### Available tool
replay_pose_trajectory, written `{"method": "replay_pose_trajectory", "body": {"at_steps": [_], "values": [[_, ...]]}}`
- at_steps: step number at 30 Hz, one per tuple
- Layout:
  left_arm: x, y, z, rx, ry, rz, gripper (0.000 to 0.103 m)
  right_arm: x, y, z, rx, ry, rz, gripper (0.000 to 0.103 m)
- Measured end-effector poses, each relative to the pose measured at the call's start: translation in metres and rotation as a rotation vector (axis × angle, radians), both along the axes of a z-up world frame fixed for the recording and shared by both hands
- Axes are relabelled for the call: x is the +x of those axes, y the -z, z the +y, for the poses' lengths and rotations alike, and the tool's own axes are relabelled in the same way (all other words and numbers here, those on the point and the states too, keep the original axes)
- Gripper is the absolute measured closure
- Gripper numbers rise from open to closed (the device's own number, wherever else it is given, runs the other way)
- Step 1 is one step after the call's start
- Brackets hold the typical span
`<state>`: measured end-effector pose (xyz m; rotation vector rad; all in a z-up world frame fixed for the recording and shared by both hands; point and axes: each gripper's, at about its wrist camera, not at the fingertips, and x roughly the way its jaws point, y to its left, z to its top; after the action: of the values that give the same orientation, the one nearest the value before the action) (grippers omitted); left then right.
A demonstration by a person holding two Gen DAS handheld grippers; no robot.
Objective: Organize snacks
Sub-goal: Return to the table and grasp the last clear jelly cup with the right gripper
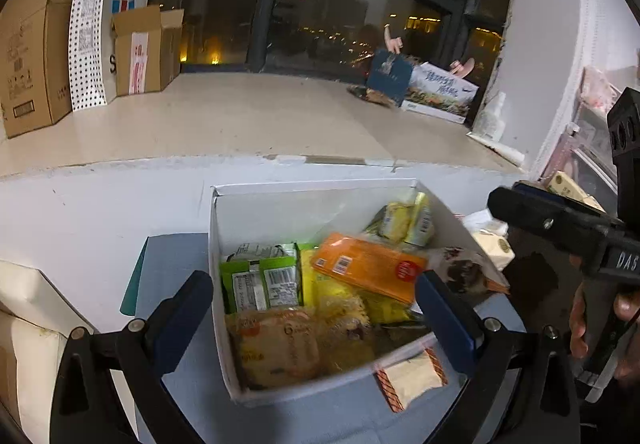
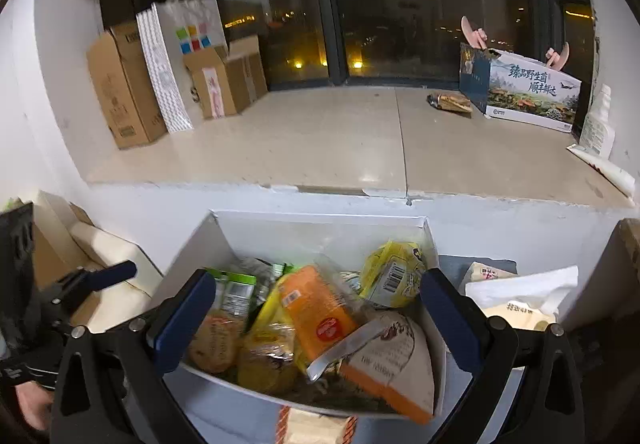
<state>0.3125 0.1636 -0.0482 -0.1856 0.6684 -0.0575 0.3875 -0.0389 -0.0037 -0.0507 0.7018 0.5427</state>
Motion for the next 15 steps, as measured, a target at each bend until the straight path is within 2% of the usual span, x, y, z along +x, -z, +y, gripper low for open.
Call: {"method": "replay_pose_trajectory", "body": {"at_steps": [8, 15], "values": [[-0.068, -0.017, -0.025, -0.002, 0.051, -0.083, 0.0, -0.066, -0.022, -0.051, 0.121, -0.028, -0.063, 0.0], [-0.127, -0.007, -0.051, -0.042, 0.103, -0.118, 0.0, -0.134, -0.002, -0.098, 0.181, -0.044, -0.07, 0.0]]}}
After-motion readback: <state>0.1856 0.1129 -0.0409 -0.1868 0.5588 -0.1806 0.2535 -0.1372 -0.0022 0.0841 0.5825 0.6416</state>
